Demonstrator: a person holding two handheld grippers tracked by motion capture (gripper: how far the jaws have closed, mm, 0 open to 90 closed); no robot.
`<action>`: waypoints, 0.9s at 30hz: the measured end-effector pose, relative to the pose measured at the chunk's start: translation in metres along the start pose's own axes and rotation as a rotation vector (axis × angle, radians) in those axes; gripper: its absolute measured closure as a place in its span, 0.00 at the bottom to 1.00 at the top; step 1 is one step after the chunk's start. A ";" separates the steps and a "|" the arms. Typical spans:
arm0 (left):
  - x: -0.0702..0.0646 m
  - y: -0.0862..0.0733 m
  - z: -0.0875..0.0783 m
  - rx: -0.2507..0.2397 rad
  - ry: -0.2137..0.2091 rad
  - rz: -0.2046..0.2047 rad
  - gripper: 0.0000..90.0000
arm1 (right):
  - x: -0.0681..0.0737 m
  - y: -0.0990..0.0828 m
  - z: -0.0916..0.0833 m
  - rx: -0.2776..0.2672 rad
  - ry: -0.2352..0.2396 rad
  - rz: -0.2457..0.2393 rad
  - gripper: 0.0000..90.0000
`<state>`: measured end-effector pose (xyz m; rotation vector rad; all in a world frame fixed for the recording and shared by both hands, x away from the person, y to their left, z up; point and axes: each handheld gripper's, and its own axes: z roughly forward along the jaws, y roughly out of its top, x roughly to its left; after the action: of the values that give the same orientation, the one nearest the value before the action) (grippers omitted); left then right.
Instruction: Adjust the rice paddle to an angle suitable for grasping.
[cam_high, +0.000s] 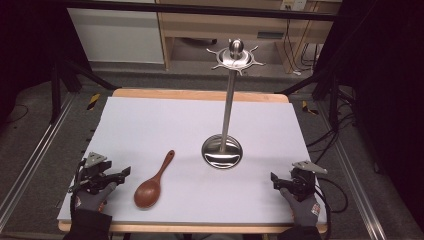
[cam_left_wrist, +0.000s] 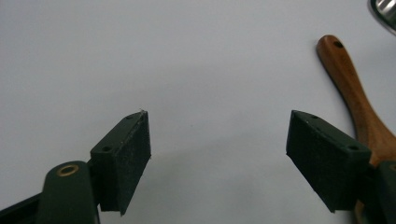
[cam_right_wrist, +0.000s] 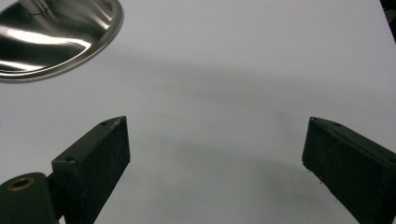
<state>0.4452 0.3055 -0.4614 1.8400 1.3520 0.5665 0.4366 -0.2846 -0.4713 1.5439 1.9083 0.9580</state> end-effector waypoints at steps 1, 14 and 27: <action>0.000 0.000 0.000 0.000 0.000 0.000 0.23 | 0.000 0.000 0.000 -0.002 0.000 -0.005 0.09; -0.017 0.012 -0.011 -0.026 -0.031 0.032 0.23 | 0.002 -0.001 0.000 -0.003 0.010 -0.014 0.12; -0.033 0.019 -0.016 -0.012 -0.043 0.063 0.25 | 0.003 -0.001 0.001 -0.001 0.009 -0.025 0.12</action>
<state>0.4336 0.2769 -0.4344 1.8799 1.2634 0.5630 0.4355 -0.2817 -0.4726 1.5145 1.9284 0.9563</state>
